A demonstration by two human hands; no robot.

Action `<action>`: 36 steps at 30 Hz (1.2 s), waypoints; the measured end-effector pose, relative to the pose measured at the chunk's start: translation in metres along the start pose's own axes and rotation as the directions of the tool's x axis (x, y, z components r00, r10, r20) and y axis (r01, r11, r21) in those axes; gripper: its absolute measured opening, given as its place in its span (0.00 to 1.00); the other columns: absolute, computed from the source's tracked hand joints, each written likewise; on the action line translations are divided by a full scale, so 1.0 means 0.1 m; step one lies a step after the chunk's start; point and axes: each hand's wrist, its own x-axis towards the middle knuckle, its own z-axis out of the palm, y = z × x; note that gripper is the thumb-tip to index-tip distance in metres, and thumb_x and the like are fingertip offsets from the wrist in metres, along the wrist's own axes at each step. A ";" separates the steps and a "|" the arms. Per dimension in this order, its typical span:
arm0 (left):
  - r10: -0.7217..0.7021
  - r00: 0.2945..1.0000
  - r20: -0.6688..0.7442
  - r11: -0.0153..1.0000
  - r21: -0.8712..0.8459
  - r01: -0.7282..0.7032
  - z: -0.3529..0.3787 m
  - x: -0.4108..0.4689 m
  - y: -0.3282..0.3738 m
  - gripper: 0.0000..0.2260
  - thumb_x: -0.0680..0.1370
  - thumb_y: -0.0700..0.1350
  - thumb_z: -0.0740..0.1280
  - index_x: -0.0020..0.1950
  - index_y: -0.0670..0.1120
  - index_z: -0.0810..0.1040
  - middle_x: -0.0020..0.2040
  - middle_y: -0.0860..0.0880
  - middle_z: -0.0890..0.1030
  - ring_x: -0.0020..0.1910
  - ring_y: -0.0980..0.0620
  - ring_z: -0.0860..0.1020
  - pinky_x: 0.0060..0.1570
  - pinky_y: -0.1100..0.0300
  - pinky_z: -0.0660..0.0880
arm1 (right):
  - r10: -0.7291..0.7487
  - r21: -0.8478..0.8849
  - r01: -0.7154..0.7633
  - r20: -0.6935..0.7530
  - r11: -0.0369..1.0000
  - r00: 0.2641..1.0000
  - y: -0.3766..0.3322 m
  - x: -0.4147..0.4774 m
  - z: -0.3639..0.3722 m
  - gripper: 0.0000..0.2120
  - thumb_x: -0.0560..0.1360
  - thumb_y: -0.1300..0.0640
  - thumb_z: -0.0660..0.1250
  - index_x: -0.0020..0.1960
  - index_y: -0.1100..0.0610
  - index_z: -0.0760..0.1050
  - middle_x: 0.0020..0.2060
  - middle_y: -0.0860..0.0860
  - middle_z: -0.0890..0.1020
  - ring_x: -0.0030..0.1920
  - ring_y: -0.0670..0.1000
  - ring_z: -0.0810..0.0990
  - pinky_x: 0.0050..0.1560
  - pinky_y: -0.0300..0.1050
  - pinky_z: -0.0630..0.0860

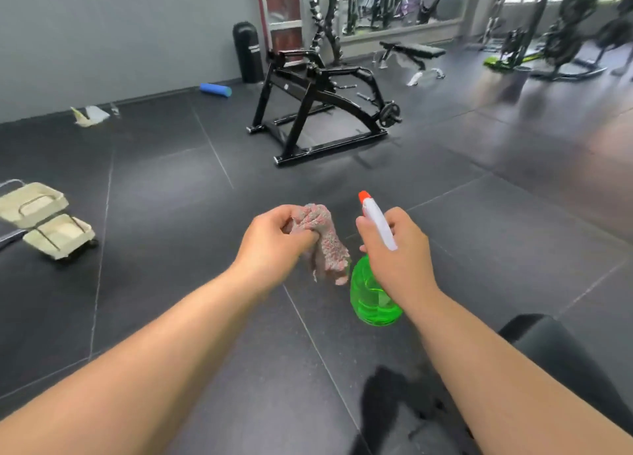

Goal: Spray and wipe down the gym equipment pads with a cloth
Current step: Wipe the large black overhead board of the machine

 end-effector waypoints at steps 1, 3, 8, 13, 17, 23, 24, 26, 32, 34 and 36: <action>0.011 1.000 0.027 1.000 -0.002 -0.011 0.03 0.21 0.06 0.09 0.73 0.39 0.70 0.47 0.53 0.82 0.45 0.49 0.85 0.41 0.54 0.80 0.40 0.67 0.72 | 0.008 -0.012 -0.008 -0.030 1.000 1.000 -0.01 0.20 -0.03 0.19 0.75 0.43 0.67 0.41 0.59 0.68 0.36 0.59 0.78 0.42 0.60 0.83 0.39 0.55 0.76; 0.050 0.992 0.115 0.999 -0.014 -0.049 0.14 0.74 0.21 0.10 0.72 0.39 0.70 0.46 0.54 0.82 0.44 0.51 0.85 0.42 0.54 0.81 0.42 0.66 0.74 | 0.022 -0.028 -0.026 -0.135 0.999 0.991 -0.03 0.68 -0.11 0.20 0.75 0.43 0.67 0.42 0.60 0.68 0.37 0.61 0.78 0.42 0.62 0.83 0.37 0.53 0.74; 0.260 0.928 0.267 0.965 -0.095 -0.243 0.45 2.00 0.53 0.09 0.71 0.42 0.71 0.45 0.56 0.82 0.44 0.56 0.85 0.45 0.54 0.81 0.53 0.56 0.76 | -0.010 -0.102 -0.034 -0.399 0.994 0.917 -0.04 1.66 -0.21 0.20 0.75 0.44 0.67 0.42 0.62 0.69 0.35 0.61 0.80 0.40 0.63 0.81 0.40 0.56 0.76; 0.390 0.844 0.369 0.917 -0.239 -0.319 0.97 2.95 0.88 0.07 0.71 0.43 0.73 0.43 0.56 0.81 0.41 0.58 0.83 0.43 0.57 0.79 0.48 0.59 0.74 | -0.007 -0.099 -0.076 -0.650 0.992 0.760 -0.01 2.31 -0.35 0.17 0.77 0.48 0.67 0.42 0.61 0.70 0.37 0.61 0.81 0.40 0.62 0.79 0.39 0.52 0.75; 0.448 0.715 0.537 0.891 -0.332 -0.308 1.54 3.32 1.22 0.08 0.70 0.41 0.73 0.44 0.54 0.81 0.41 0.57 0.83 0.42 0.58 0.79 0.48 0.62 0.73 | 0.039 -0.064 -0.136 -0.762 0.989 0.646 0.09 2.63 -0.63 0.20 0.76 0.45 0.67 0.42 0.63 0.71 0.35 0.58 0.81 0.38 0.61 0.82 0.39 0.58 0.78; 0.504 0.499 0.705 0.863 -0.389 -0.323 2.80 3.53 1.75 0.10 0.73 0.37 0.72 0.42 0.53 0.80 0.40 0.56 0.82 0.41 0.57 0.79 0.45 0.65 0.74 | 0.082 -0.031 -0.216 -0.866 0.976 0.494 0.54 2.86 -1.48 0.27 0.72 0.37 0.66 0.42 0.64 0.73 0.35 0.58 0.81 0.33 0.56 0.83 0.39 0.59 0.80; 0.509 0.465 0.724 0.859 -0.394 -0.328 3.04 3.54 1.84 0.09 0.72 0.38 0.73 0.42 0.53 0.80 0.40 0.55 0.82 0.43 0.55 0.79 0.47 0.63 0.74 | 0.084 -0.030 -0.235 -0.884 0.971 0.459 0.65 2.91 -1.67 0.27 0.72 0.37 0.65 0.42 0.64 0.72 0.35 0.59 0.81 0.35 0.57 0.83 0.39 0.59 0.80; 0.518 0.401 0.755 0.852 -0.414 -0.321 3.49 3.53 2.01 0.09 0.72 0.38 0.73 0.44 0.53 0.80 0.41 0.54 0.82 0.43 0.55 0.79 0.45 0.65 0.74 | 0.084 -0.029 -0.265 -0.910 0.964 0.405 0.83 3.01 -2.05 0.25 0.72 0.39 0.66 0.40 0.63 0.71 0.36 0.60 0.80 0.38 0.62 0.82 0.40 0.59 0.78; 0.530 0.262 0.807 0.839 -0.452 -0.304 4.89 3.52 2.55 0.10 0.74 0.33 0.71 0.44 0.49 0.80 0.39 0.53 0.81 0.35 0.62 0.76 0.38 0.72 0.71 | 0.042 -0.040 -0.324 -0.969 0.945 0.243 1.39 3.32 -3.09 0.21 0.76 0.47 0.67 0.36 0.60 0.62 0.34 0.64 0.77 0.39 0.64 0.80 0.36 0.55 0.73; 0.499 0.203 0.842 0.855 -0.442 -0.271 5.45 3.49 2.74 0.11 0.74 0.32 0.70 0.43 0.49 0.80 0.38 0.53 0.80 0.35 0.62 0.76 0.39 0.70 0.72 | 0.056 -0.016 -0.377 -0.983 0.926 0.177 1.61 3.38 -3.50 0.19 0.76 0.48 0.67 0.35 0.57 0.63 0.34 0.63 0.78 0.39 0.63 0.79 0.37 0.55 0.73; 0.473 0.160 0.867 0.863 -0.418 -0.285 5.79 3.45 2.86 0.11 0.73 0.34 0.71 0.42 0.50 0.81 0.39 0.53 0.82 0.39 0.57 0.77 0.43 0.64 0.73 | 0.069 0.001 -0.413 -0.986 0.911 0.150 1.71 3.40 -3.73 0.18 0.76 0.48 0.67 0.35 0.55 0.63 0.34 0.61 0.78 0.38 0.63 0.79 0.37 0.55 0.73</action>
